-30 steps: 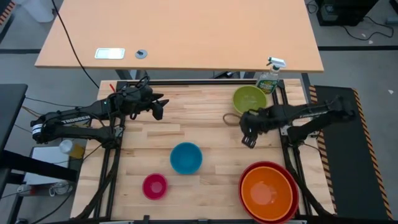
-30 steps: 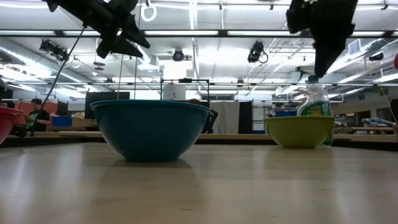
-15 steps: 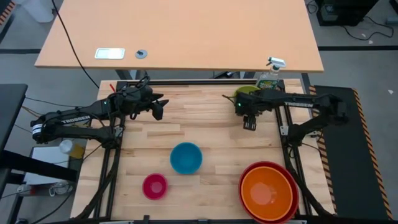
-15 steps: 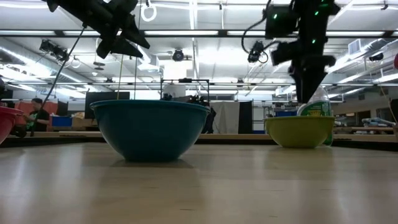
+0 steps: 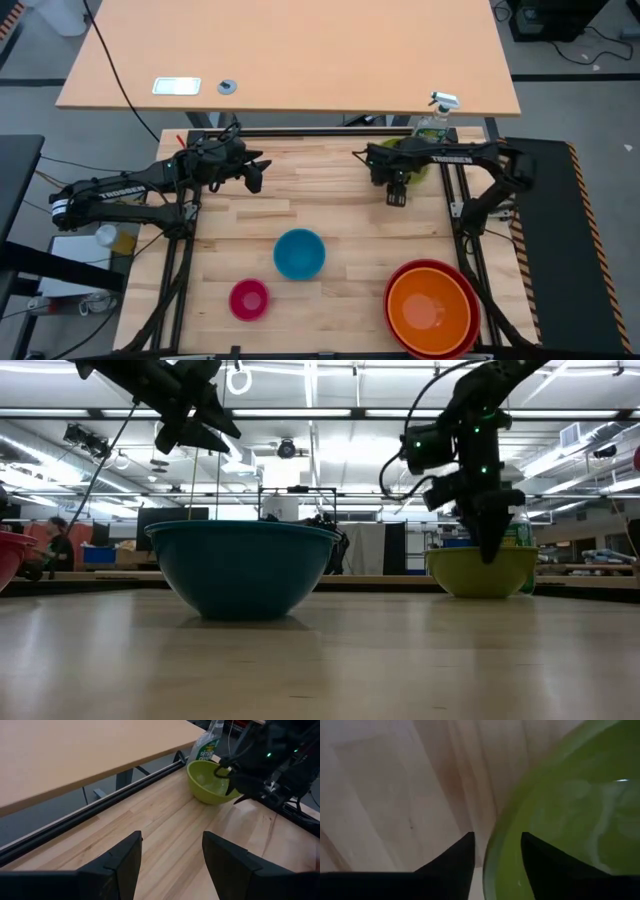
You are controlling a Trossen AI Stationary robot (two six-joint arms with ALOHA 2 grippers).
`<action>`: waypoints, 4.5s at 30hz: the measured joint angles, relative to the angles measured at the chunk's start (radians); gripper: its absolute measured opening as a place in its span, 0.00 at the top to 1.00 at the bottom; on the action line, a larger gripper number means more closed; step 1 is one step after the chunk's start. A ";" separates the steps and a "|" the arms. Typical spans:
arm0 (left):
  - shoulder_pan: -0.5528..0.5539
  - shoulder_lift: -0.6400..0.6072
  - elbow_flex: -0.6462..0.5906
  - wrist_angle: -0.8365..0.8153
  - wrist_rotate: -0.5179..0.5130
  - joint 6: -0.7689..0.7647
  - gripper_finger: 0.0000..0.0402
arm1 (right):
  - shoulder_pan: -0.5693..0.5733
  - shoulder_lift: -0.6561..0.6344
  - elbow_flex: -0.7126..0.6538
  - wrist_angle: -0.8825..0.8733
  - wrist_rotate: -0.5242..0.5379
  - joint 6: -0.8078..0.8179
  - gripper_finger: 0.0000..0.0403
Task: Nest bowls inside each other
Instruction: Stack the green bowl on the orange bowl, then stack the blue bowl on the green bowl
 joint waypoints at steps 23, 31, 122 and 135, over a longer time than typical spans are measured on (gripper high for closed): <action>0.000 0.000 0.000 -0.036 0.000 -0.001 0.47 | 0.182 -0.213 0.108 -0.134 -0.062 0.054 0.96; 0.000 0.000 0.000 -0.037 0.000 0.000 0.47 | 0.550 -0.295 0.260 -0.282 -0.082 0.209 0.92; -0.237 0.318 0.000 0.042 0.581 -0.253 0.47 | 0.748 -0.029 0.582 -0.102 0.065 0.930 0.53; -0.311 0.248 0.001 -0.054 0.418 -0.244 0.47 | 0.582 0.134 0.582 0.183 -0.062 0.764 0.53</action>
